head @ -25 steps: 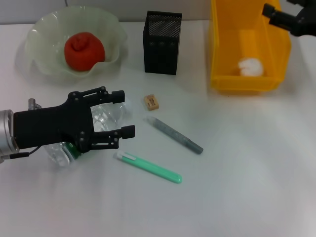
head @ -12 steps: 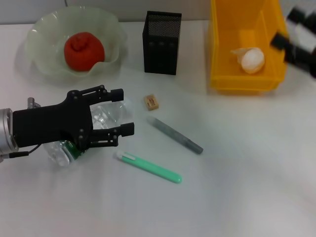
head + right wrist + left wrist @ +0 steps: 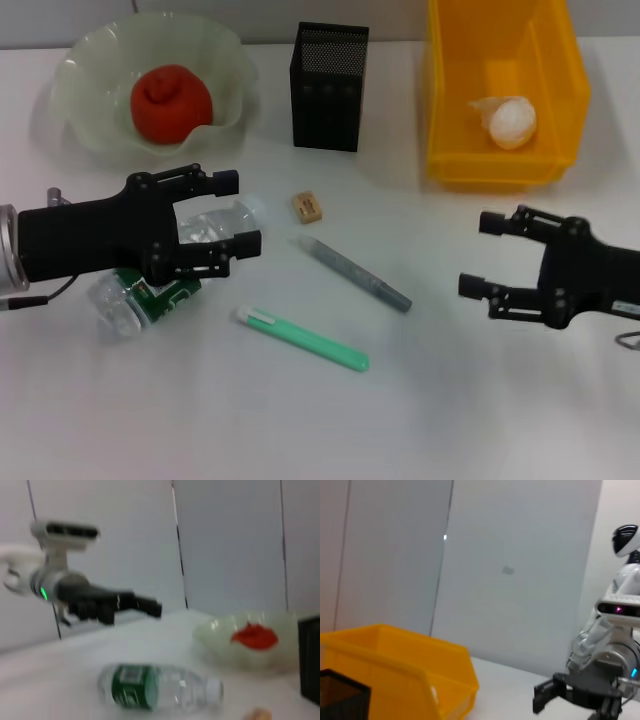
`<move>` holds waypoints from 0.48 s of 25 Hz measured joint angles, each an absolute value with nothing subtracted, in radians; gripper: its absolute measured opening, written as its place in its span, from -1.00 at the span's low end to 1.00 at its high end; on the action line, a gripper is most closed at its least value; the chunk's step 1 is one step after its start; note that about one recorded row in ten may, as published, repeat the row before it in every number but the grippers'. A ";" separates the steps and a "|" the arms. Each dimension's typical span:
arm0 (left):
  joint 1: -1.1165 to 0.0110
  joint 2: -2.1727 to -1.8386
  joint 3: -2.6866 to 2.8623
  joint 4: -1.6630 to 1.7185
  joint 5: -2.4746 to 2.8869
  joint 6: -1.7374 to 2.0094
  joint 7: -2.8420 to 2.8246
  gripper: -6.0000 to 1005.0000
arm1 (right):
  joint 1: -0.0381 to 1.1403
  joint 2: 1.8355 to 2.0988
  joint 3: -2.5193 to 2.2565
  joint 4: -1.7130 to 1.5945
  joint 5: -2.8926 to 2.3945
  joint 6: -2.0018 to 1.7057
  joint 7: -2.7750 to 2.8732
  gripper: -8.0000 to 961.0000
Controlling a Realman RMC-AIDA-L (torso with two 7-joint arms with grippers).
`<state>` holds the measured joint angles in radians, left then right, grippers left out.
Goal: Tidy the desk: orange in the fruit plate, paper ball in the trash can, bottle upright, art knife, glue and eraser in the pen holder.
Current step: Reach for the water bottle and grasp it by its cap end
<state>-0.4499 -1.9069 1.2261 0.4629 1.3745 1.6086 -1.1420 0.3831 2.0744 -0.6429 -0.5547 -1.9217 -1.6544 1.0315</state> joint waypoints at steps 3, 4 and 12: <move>-0.455 -1.898 1.228 0.464 1.374 1.582 -1.169 0.65 | 0.394 2.077 -0.644 -0.528 -1.961 -1.595 1.009 0.73; -0.455 -1.898 1.228 0.464 1.374 1.582 -1.169 0.65 | 0.396 2.077 -0.644 -0.520 -1.964 -1.587 1.002 0.73; -0.474 -1.909 1.209 0.566 1.500 1.440 -1.337 0.65 | 0.400 2.077 -0.644 -0.506 -1.970 -1.571 0.983 0.73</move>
